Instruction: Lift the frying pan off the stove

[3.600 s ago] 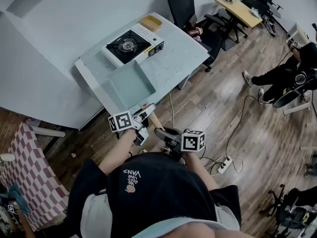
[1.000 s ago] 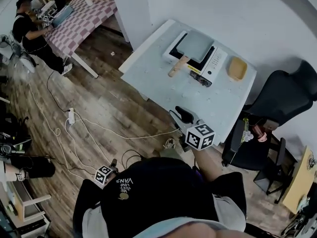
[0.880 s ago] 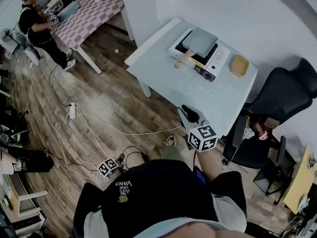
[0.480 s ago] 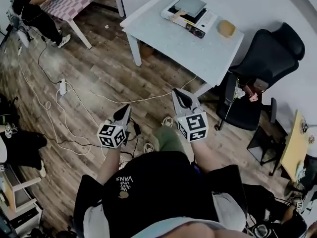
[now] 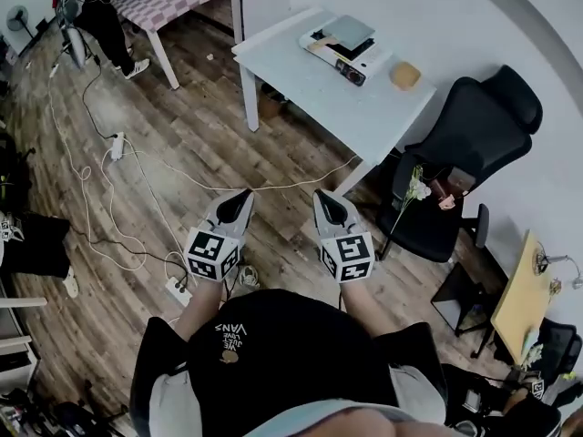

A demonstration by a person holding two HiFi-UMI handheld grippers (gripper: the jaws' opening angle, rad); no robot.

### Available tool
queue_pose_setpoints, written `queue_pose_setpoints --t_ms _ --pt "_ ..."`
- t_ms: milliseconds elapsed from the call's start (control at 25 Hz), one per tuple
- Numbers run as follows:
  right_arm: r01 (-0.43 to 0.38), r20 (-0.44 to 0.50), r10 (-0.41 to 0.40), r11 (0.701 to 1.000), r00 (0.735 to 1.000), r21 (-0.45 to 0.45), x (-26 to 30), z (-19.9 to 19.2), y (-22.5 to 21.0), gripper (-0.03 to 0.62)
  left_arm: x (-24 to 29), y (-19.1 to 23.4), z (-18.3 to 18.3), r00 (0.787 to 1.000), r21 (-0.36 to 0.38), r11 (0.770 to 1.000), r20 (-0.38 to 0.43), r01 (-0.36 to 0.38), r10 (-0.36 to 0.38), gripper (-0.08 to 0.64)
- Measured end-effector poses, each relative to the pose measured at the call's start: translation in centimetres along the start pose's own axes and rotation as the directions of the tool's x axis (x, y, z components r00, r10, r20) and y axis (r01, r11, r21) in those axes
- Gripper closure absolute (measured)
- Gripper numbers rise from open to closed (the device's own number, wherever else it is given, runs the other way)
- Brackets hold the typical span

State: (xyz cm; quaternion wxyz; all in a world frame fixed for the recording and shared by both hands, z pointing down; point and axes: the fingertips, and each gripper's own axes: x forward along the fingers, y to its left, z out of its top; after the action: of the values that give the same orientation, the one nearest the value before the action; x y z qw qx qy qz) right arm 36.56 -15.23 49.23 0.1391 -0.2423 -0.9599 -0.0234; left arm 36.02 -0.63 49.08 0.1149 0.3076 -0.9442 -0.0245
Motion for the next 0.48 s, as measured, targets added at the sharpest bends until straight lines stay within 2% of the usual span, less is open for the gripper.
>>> queue_pose_setpoints --t_ms 120,480 --pt "-0.011 -0.023 0.012 1.0 1.0 0.027 -1.6 -1.7 -0.3 0.588 -1.1 -1.1 -0.4 0.999 0.017 0.999 0.005 -0.04 0.04 0.558" --pt "-0.044 -0.054 0.049 0.996 0.997 0.08 -2.3 -3.8 0.2 0.588 -2.3 -2.3 -2.6 0.996 0.047 0.996 -0.046 -0.07 0.072 0.558"
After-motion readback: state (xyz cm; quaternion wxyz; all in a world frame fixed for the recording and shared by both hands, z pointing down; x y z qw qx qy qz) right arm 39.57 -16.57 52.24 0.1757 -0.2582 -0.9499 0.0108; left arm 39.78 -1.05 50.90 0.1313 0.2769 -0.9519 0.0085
